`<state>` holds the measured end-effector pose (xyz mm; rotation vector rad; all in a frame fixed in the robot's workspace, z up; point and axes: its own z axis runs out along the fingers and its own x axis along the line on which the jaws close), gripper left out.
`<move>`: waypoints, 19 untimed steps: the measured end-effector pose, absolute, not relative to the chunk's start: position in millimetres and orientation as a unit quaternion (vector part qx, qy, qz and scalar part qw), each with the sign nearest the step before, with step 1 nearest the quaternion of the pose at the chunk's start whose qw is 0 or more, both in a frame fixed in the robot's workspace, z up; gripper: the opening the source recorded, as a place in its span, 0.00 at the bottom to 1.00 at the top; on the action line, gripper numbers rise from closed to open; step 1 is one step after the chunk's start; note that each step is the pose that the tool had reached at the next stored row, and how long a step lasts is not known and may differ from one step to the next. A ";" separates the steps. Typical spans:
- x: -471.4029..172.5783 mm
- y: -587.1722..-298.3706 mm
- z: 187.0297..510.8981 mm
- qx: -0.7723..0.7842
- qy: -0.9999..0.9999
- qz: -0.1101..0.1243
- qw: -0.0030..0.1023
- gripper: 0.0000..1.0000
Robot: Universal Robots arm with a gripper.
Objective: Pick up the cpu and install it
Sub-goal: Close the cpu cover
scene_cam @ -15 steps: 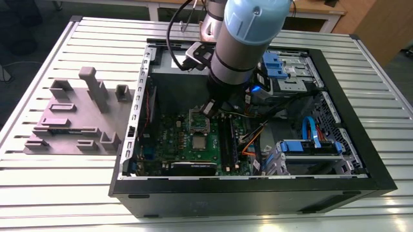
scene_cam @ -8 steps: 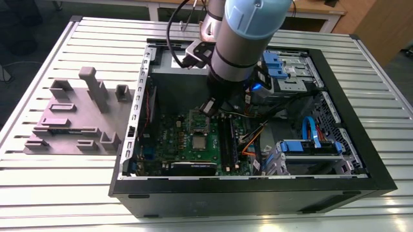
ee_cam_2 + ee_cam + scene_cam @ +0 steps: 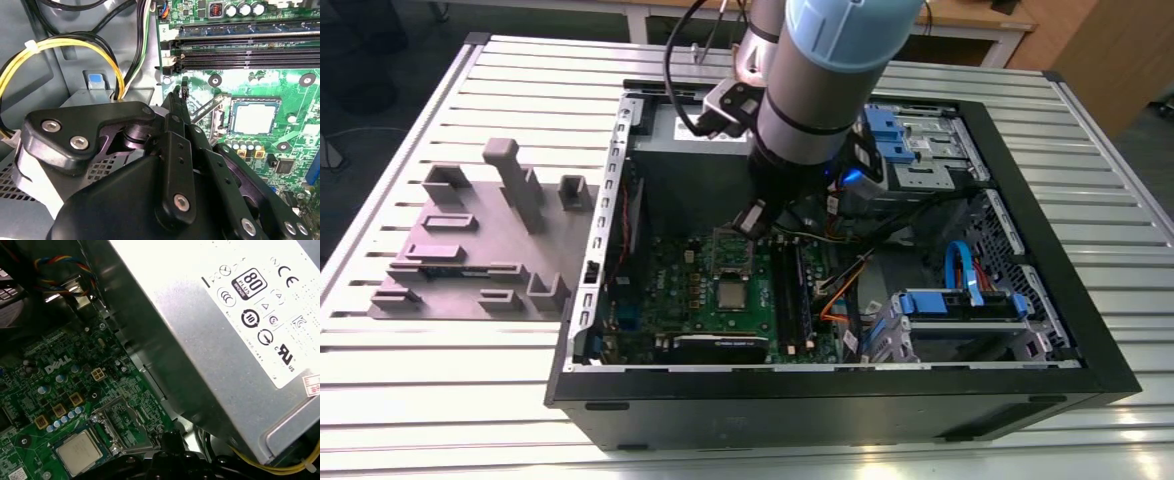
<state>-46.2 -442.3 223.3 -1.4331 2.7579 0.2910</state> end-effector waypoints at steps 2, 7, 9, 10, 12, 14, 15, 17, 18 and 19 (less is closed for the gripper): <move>-46.3 -442.5 223.8 -0.459 0.883 0.093 0.010 0.11; -46.3 -444.7 223.8 -0.459 0.883 0.093 0.010 0.11; -46.3 -445.7 223.9 -0.459 0.883 0.093 0.010 0.11; -46.3 -445.8 223.9 -0.459 0.883 0.093 0.010 0.11; -46.3 -446.0 224.2 -0.459 0.883 0.093 0.010 0.11; -46.4 -446.1 225.8 -0.459 0.883 0.093 0.010 0.11; -46.4 -446.0 226.8 -0.459 0.883 0.093 0.010 0.11; -46.7 -446.0 228.8 -0.459 0.883 0.093 0.010 0.11; -46.8 -446.0 229.8 -0.459 0.883 0.093 0.010 0.11; -47.0 -446.0 230.7 -0.459 0.883 0.093 0.010 0.11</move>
